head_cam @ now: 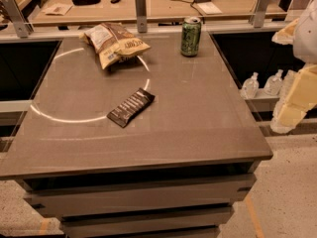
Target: Move brown chip bag near rxbar chocolate
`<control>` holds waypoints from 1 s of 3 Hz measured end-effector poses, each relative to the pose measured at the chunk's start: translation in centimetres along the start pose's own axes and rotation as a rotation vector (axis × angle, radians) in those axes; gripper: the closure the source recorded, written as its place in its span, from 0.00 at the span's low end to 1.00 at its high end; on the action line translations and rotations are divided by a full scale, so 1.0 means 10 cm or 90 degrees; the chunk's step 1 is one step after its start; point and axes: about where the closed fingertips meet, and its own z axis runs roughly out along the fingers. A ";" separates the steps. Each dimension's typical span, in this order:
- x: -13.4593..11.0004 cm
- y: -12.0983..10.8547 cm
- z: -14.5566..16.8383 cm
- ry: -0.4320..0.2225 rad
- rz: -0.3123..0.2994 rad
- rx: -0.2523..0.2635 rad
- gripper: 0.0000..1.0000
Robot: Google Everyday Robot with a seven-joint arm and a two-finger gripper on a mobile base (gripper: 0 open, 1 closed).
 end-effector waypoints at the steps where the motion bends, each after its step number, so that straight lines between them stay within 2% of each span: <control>1: 0.00 0.00 0.00 0.000 0.000 0.000 0.00; 2: 0.00 -0.01 -0.02 -0.029 0.016 -0.002 0.00; 3: 0.01 -0.05 0.03 -0.103 0.072 -0.002 0.00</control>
Offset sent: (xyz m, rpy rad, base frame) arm 0.0012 -0.0035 0.0019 0.1377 0.0015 -0.0258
